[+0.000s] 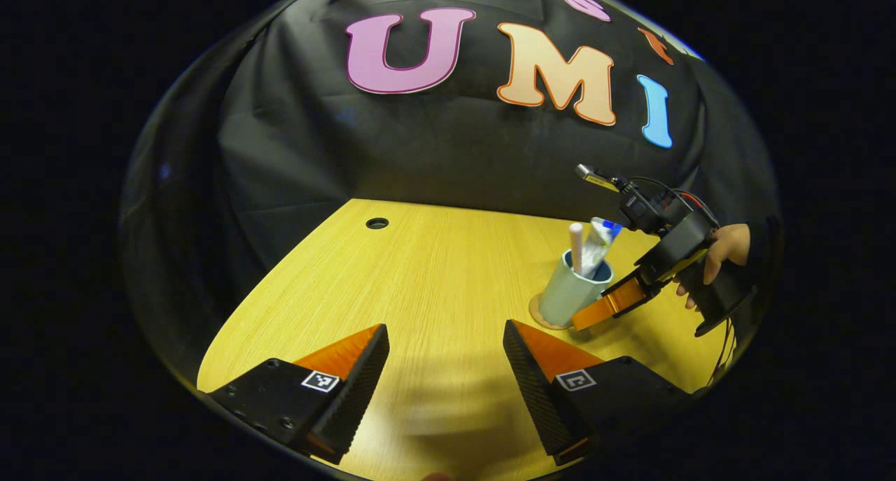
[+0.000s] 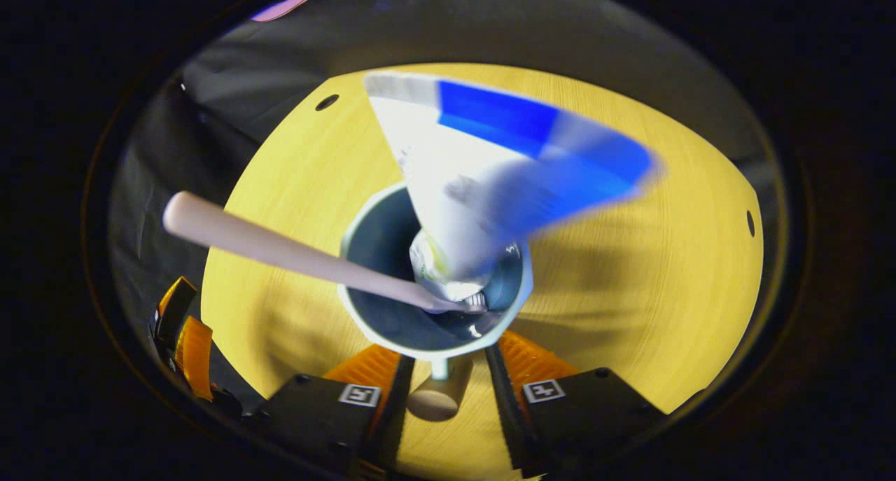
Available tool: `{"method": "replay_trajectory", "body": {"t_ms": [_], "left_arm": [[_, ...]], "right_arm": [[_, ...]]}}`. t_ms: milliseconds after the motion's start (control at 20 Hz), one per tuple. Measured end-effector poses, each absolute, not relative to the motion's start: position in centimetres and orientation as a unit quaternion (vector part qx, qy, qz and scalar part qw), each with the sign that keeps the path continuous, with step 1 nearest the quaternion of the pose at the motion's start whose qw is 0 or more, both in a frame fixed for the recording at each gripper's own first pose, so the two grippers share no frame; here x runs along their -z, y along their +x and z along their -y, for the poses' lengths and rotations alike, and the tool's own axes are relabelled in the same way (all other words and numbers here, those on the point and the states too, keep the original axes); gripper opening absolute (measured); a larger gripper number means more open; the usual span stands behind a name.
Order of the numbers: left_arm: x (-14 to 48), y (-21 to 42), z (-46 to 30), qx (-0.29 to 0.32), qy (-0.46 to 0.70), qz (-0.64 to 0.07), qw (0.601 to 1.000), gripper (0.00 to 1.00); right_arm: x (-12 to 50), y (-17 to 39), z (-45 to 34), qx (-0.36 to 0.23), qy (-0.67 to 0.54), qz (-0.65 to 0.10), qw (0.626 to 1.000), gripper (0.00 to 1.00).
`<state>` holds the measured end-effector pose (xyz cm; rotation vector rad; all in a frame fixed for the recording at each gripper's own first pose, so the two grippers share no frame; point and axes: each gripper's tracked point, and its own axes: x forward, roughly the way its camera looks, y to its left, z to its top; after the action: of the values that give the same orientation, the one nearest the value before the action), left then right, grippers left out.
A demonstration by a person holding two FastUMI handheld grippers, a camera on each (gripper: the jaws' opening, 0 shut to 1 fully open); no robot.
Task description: Put the toothbrush and toothpaste on the desktop into the cup, then pick up the cup and place it on the coaster on the desktop.
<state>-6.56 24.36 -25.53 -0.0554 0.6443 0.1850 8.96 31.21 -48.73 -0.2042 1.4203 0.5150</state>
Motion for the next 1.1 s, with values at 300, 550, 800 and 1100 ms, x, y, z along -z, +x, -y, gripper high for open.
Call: {"method": "replay_trajectory", "body": {"t_ms": [300, 550, 800, 1100], "left_arm": [[23.1, -3.7, -18.9, -0.056, -0.029, -0.294, 0.954, 0.95], [20.4, -1.6, -13.4, -0.029, -0.039, -0.27, 0.962, 0.95], [16.6, -0.3, -9.1, -0.017, -0.038, -0.228, 0.973, 0.95], [11.5, 0.6, -5.9, -0.006, -0.034, -0.168, 0.985, 0.94]], "right_arm": [[44.4, 10.2, -28.9, -0.241, -0.08, -0.542, 0.801, 0.96], [38.3, 12.1, -25.2, -0.218, -0.045, -0.411, 0.884, 0.99], [30.2, 12.5, -21.6, -0.193, -0.004, -0.254, 0.948, 0.94], [27.3, 10.9, -18.9, -0.176, 0.035, -0.184, 0.966, 0.99]]}}
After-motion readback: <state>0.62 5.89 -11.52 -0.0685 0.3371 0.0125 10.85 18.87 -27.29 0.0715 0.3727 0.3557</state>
